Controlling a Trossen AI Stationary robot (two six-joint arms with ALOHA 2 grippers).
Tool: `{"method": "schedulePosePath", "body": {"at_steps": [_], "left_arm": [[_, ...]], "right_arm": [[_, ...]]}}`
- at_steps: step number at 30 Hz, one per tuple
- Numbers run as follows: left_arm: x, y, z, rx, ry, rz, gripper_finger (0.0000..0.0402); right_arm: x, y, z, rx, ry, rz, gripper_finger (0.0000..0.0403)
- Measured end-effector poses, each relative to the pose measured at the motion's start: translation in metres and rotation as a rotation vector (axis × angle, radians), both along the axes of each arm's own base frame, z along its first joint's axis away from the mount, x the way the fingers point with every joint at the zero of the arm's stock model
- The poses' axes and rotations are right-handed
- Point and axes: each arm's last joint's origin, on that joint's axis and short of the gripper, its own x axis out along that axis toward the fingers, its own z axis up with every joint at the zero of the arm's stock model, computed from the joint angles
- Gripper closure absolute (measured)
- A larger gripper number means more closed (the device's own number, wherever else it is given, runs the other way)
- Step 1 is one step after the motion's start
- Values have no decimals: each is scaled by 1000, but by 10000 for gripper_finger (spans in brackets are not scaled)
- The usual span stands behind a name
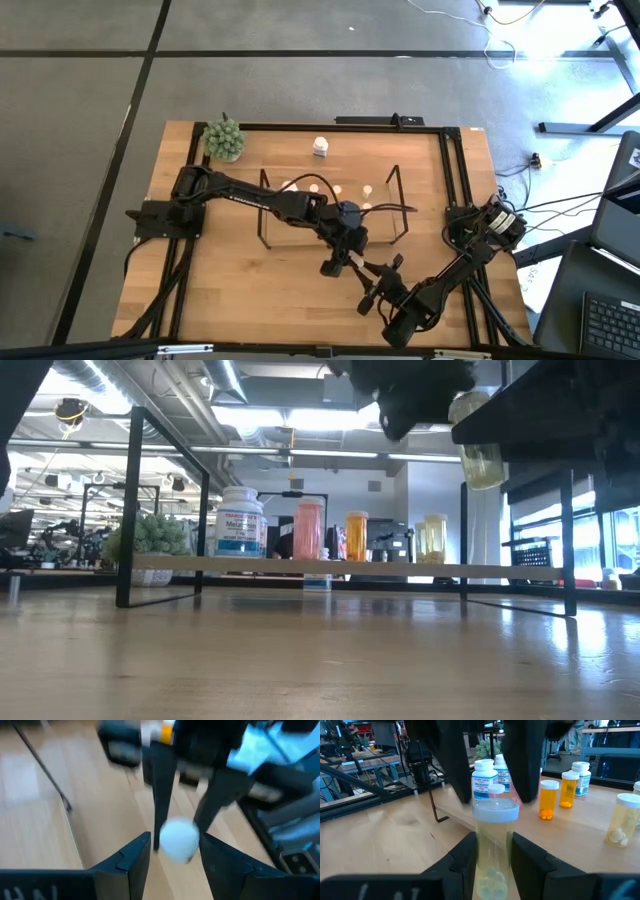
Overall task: Pick and place medicine bottles onto shelf by color
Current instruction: Put the yellow pill bottle on the shelf aligned with the other yellow pill bottles
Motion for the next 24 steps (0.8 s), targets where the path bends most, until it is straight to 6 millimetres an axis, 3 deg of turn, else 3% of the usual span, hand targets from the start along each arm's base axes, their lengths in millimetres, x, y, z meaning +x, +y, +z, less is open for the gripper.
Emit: {"method": "schedulePosePath", "body": {"at_steps": [7, 16, 24], "left_arm": [[2, -3, -10, 7, 24, 12, 238], [3, -2, -7, 5, 7, 14, 240], [3, -5, -8, 44, -8, -12, 284]], "right_arm": [[1, 0, 0, 5, 4, 1, 295], [1, -1, 0, 6, 5, 1, 295], [1, -1, 0, 6, 7, 1, 295]]}}
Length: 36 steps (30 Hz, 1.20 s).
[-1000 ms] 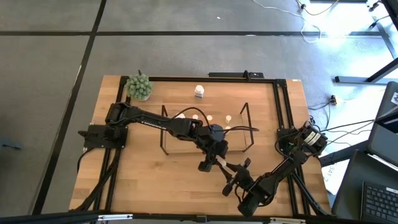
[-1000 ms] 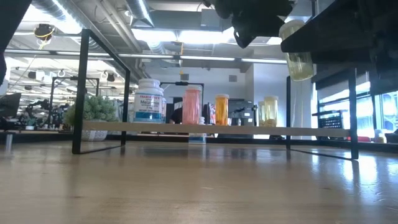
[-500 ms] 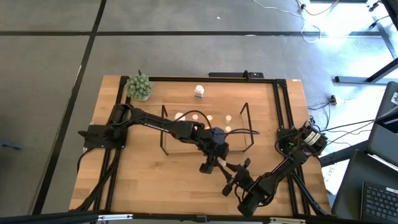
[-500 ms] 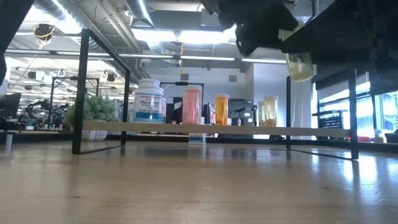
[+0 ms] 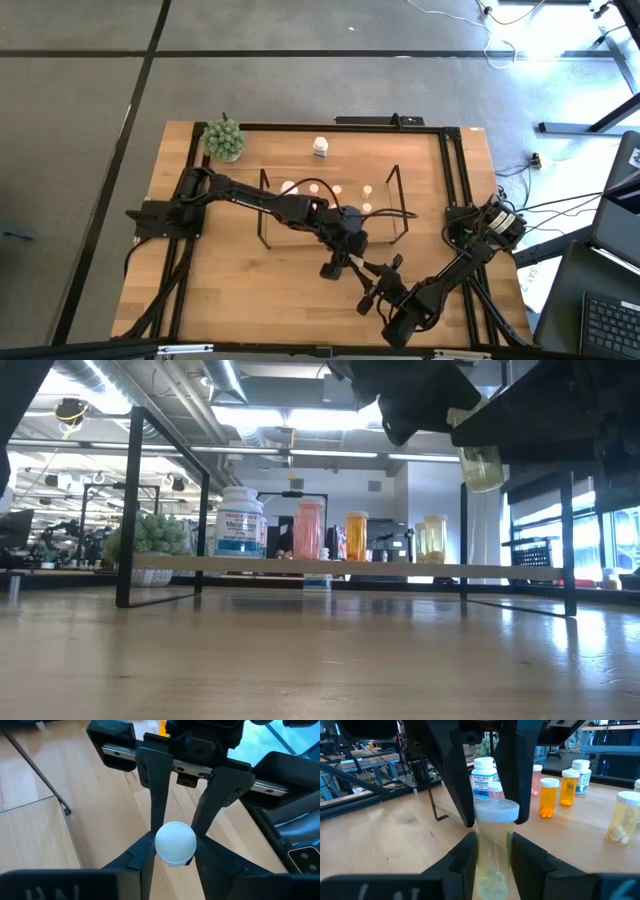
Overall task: Pick and place medicine bottles onto shelf by color
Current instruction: Put the yellow pill bottle on the shelf aligned with the other yellow pill bottles
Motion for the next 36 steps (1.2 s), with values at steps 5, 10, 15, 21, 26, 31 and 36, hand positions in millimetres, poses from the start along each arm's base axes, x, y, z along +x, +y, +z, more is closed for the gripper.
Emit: {"method": "schedulePosePath", "body": {"at_steps": [5, 10, 15, 21, 26, 31, 36], "left_arm": [[-1, -3, 0, 20, -8, -16, 305], [-1, -4, 0, 21, -8, -17, 308], [-1, -4, -1, 22, -3, -17, 310], [-1, -4, -1, 23, -1, -18, 311], [-1, -2, -1, 38, -9, -27, 311], [-1, 2, -1, 42, -4, -25, 311], [-1, 11, -2, 30, 16, -20, 311]], "right_arm": [[0, 0, 0, 0, 1, 0, 295], [0, 0, 0, 2, 6, 3, 295], [0, 0, 0, 13, 14, 9, 289], [0, 0, -1, 15, 16, 10, 277], [0, 0, -1, 16, 18, 12, 247], [-1, 2, 0, -36, 65, 31, 216], [-9, 8, 0, -82, 81, 57, 211]]}}
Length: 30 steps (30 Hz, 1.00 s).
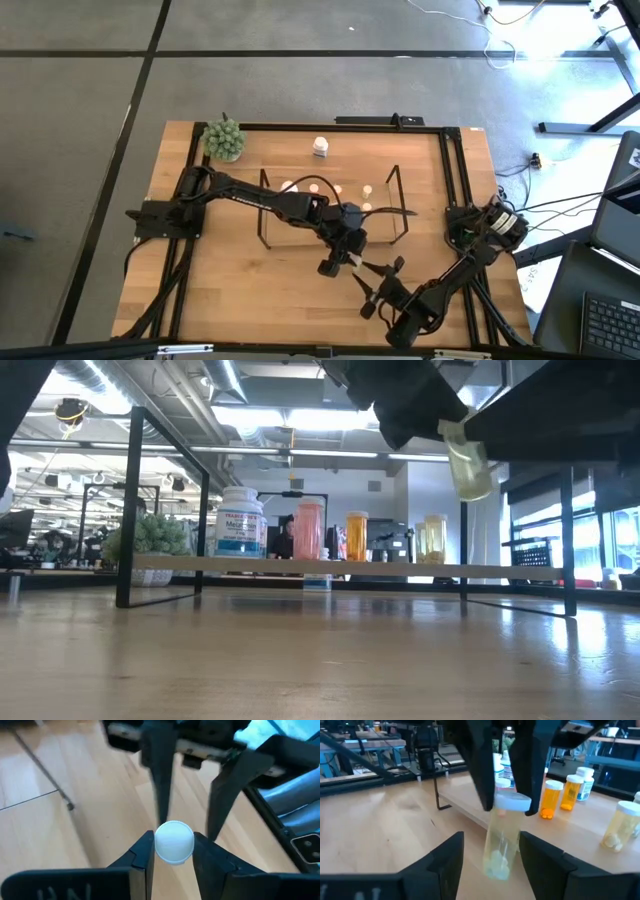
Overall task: Pick and place medicine bottles onto shelf by color
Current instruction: Put the yellow pill bottle on the shelf aligned with the other yellow pill bottles
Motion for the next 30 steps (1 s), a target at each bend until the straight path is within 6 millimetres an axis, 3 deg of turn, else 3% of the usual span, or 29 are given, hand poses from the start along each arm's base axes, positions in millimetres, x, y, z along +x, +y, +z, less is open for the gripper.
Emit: {"method": "schedulePosePath", "body": {"at_steps": [11, 21, 30], "left_arm": [[2, 20, 0, 4, 10, 41, 311], [10, 38, 26, 90, -85, 115, 311], [13, 51, 18, 94, -56, 149, 311]], "right_arm": [[-21, -1, 30, -49, 38, 47, 210], [-34, -5, 67, -85, 54, 90, 210], [-46, -14, 105, -79, 32, 121, 210]]}}
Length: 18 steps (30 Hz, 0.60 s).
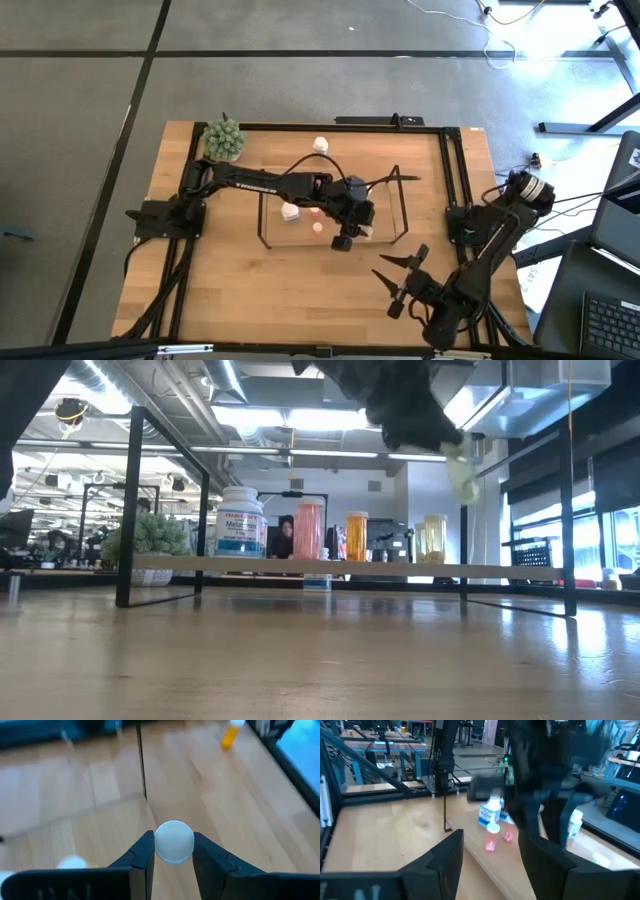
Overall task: Pick and place medicine bottles onto shelf by color
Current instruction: Put the yellow pill bottle on the shelf aligned with the other yellow pill bottles
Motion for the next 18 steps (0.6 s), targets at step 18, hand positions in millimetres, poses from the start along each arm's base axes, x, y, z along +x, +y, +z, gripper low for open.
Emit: {"method": "schedulePosePath", "body": {"at_steps": [18], "left_arm": [[11, 7, -29, 34, 56, 61, 312]], "right_arm": [[-11, -9, 32, 9, -23, 30, 210]]}}
